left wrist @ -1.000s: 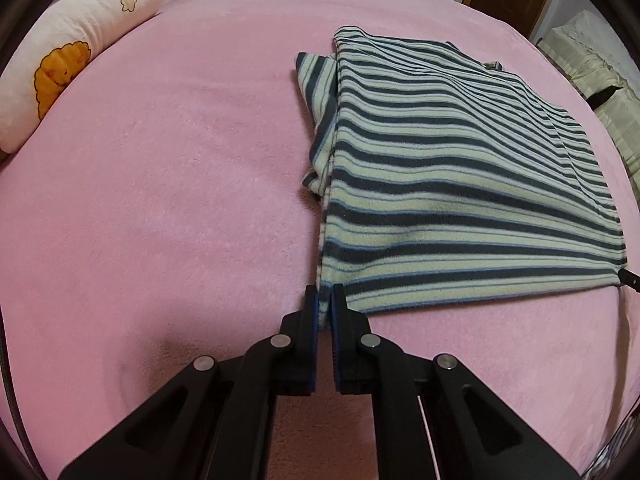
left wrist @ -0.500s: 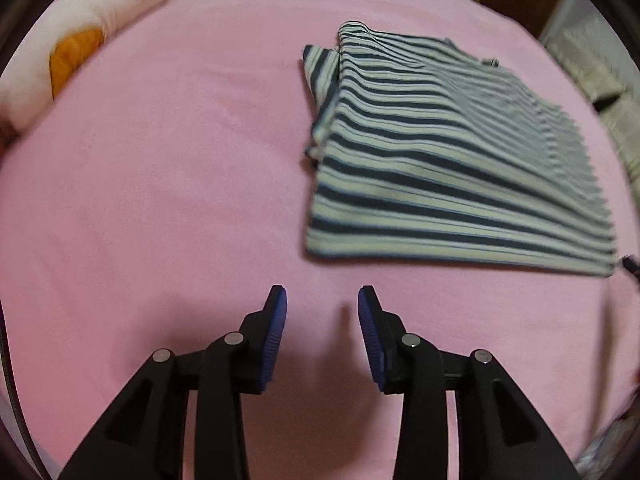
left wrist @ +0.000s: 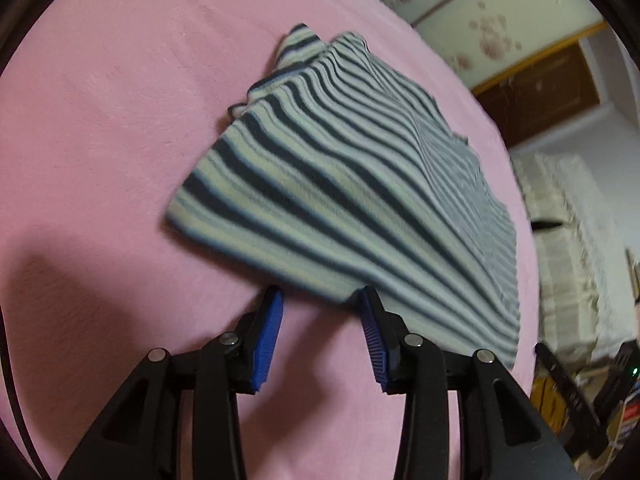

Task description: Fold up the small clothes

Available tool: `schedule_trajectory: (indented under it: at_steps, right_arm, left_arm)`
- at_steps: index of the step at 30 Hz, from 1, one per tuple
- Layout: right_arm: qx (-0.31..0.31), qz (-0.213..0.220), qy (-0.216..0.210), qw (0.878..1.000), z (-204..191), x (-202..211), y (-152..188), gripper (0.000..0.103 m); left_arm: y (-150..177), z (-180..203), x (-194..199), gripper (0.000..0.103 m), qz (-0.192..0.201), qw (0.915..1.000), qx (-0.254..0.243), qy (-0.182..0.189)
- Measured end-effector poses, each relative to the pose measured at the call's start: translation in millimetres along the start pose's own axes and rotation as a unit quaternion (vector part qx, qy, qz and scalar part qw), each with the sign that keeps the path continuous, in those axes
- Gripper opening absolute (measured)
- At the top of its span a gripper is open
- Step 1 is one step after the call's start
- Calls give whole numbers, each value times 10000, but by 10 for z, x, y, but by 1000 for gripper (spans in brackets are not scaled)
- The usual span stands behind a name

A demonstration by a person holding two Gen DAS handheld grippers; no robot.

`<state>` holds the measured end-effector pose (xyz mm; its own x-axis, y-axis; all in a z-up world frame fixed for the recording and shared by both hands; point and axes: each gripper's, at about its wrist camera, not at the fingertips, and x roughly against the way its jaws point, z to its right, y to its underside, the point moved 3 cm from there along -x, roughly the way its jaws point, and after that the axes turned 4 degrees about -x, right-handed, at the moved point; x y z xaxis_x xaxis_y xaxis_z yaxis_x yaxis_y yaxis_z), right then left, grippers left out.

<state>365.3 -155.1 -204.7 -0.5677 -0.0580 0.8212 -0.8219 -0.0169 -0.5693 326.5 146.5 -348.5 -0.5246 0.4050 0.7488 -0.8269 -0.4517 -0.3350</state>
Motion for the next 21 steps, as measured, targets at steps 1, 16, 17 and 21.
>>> schedule_trajectory:
  at_steps: [1,16,17,21]
  right_arm:
    - [-22,-31,-82,10000,-47,-60,-19,27]
    - [-114,119,-564,9983,-678,-620,-503,24]
    - [-106,142,-565,9982,-705,-637,-536,24]
    - [7,166,-570,9982,-837,-754,-638,18]
  left_arm:
    - [-30,-17,-34,44,106,9998,111,117]
    - [-208,-172,-142,53,1256,9805,758,1311]
    - [-212,-155,-130,53,1283,9801,722,1328]
    - [-253,-163,-82,59,1300,9798,694,1354]
